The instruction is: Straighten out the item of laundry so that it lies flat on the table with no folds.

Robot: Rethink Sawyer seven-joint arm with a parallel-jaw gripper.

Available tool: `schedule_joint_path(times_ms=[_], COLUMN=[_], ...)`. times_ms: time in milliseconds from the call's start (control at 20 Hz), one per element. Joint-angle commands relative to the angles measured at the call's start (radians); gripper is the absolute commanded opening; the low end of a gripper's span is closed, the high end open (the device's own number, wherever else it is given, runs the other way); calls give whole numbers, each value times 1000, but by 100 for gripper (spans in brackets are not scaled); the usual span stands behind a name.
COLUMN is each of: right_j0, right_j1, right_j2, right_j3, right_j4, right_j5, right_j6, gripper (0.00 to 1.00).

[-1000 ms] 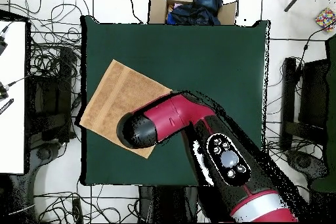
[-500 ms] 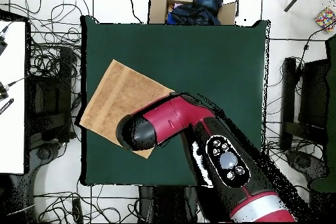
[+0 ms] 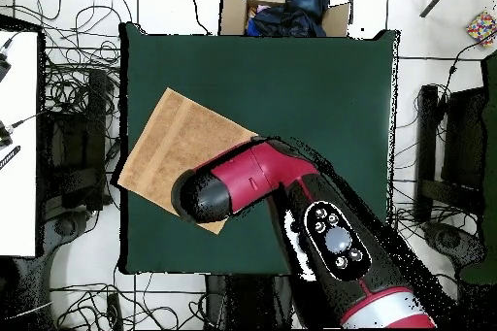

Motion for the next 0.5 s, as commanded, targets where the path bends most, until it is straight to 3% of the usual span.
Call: schedule_joint_path(times_ms=[50, 500], right_j0=[29, 30], right_j1=[5, 15], right_j2=[-28, -31], right_j3=[56, 54], right_j4=[31, 26], right_j5=[-56, -60], right_j6=[85, 87], gripper=[0, 0])
